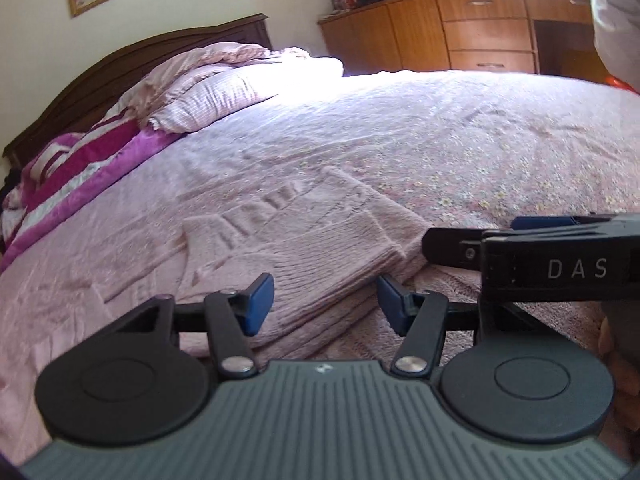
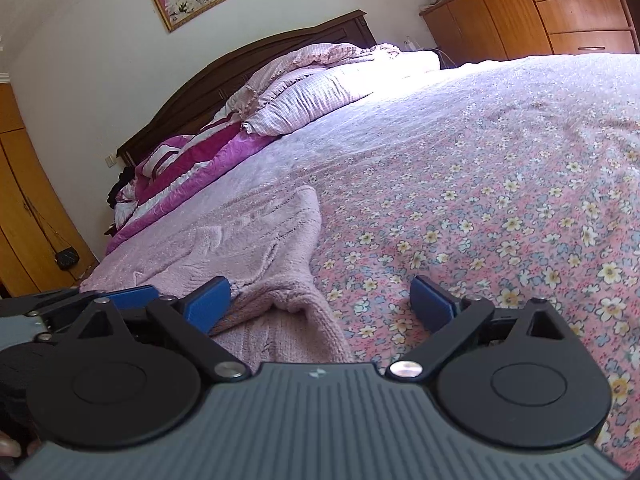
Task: Fold small clothes
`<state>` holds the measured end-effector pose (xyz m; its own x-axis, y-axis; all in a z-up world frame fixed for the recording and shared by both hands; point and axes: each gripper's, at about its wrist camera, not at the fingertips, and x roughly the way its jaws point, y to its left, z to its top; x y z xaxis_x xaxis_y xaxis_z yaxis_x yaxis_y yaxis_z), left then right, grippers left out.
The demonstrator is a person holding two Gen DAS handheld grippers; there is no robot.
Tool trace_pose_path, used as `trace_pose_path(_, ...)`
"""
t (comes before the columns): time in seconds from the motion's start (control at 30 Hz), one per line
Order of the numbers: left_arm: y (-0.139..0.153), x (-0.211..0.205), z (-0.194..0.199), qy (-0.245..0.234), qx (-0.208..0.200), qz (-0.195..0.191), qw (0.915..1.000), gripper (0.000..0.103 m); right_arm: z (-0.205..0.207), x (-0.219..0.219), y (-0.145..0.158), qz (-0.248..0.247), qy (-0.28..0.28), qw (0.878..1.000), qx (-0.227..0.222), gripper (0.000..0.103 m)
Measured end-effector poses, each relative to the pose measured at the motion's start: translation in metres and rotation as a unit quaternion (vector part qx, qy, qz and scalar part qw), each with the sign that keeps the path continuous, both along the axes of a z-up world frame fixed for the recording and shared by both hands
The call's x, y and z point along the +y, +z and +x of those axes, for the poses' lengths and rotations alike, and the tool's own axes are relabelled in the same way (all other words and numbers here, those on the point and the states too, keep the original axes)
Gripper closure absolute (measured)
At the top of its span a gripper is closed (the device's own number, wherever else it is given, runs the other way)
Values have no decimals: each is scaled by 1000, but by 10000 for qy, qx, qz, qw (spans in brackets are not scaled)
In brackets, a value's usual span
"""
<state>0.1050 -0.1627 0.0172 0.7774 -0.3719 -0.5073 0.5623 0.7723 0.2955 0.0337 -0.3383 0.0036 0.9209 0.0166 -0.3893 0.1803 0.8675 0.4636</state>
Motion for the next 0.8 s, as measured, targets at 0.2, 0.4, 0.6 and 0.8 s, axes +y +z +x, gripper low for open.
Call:
trace_pose_path(0.2, -4, -3, 8, -99, 292, -230, 9993, 64, -4, -4, -3, 80, 15, 9999, -75, 3)
trace_pose_path(0.4, 2, 5, 9, -159, 433, -594, 9972, 64, -7, -5, -4, 179, 6, 9997, -144, 3)
trace_pose_path(0.6, 3, 6, 9, -273, 453, -625, 9966, 65, -10, -8, -6, 204, 8, 9996, -169, 3)
trace_pose_path(0.8, 3, 8, 22, -100, 602, -745, 9954, 73, -17, -13, -6, 416, -12, 9984, -375, 3)
